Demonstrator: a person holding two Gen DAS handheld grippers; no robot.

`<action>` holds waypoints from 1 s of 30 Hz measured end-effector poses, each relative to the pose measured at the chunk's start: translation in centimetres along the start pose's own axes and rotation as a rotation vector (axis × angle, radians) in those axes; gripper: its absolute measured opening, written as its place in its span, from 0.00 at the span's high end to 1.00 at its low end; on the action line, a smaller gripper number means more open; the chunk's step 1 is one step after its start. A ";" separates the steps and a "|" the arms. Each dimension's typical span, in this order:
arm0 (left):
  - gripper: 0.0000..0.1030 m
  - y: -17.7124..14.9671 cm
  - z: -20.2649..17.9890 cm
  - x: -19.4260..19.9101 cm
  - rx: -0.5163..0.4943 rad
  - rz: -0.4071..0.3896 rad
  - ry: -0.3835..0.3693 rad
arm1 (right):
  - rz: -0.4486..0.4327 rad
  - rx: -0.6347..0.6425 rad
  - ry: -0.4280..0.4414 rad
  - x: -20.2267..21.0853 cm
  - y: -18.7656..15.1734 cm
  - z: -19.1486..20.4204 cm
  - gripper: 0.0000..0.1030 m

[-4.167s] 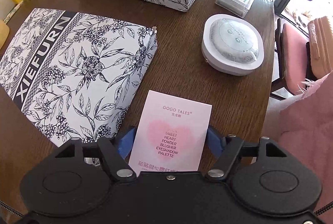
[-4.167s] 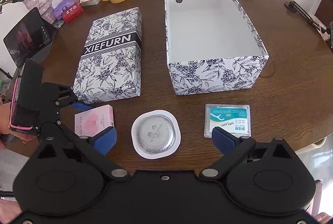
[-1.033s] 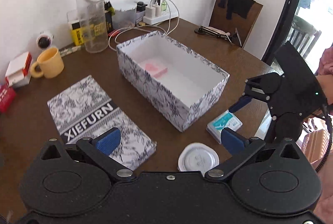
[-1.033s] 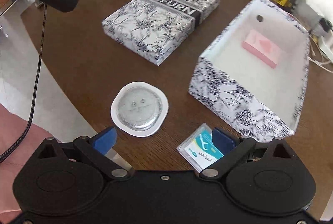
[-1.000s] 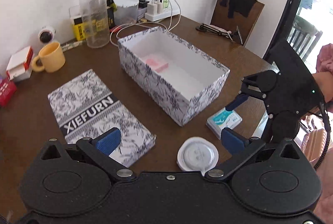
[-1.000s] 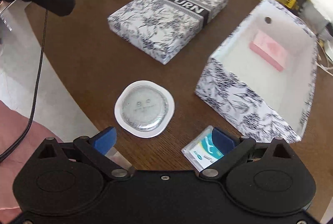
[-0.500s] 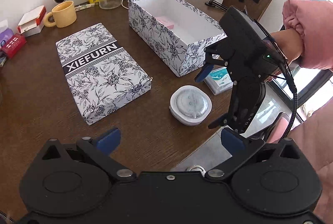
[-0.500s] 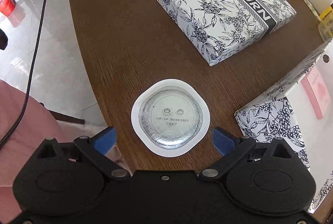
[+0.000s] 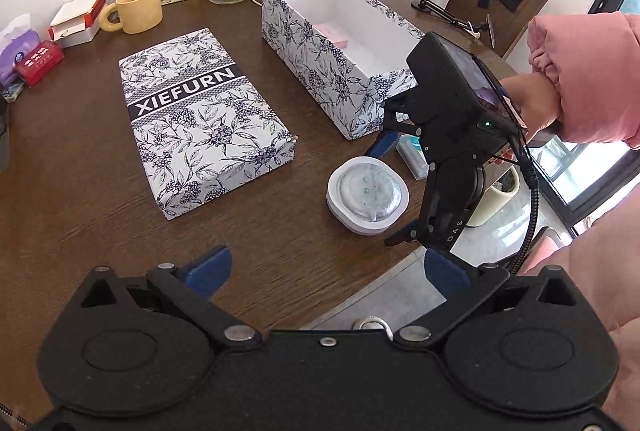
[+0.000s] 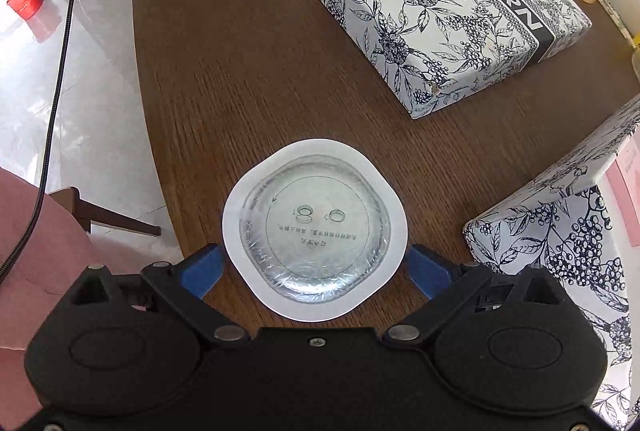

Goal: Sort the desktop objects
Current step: 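Lower the right gripper onto the round clear container and close on it, then carry the round container with the right gripper into the open box and release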

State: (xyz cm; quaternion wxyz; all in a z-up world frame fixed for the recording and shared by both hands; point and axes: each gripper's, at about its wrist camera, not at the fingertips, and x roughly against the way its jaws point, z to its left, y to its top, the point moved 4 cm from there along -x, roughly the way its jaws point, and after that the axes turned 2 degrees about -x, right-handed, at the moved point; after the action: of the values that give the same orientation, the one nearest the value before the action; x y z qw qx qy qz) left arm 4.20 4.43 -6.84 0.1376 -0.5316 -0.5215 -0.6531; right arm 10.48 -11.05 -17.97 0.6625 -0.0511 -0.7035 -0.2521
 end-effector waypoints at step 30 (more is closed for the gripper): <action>0.00 0.9 0.9 1.6 0.038 -0.037 0.016 | -0.109 -0.013 0.047 2.7 2.4 -0.3 0.14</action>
State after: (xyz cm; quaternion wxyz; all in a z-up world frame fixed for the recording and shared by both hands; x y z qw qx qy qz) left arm 4.72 5.43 -5.14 0.1398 -0.5139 -0.5424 -0.6498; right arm 11.43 -9.77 -14.72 0.6637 -0.0110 -0.6878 -0.2937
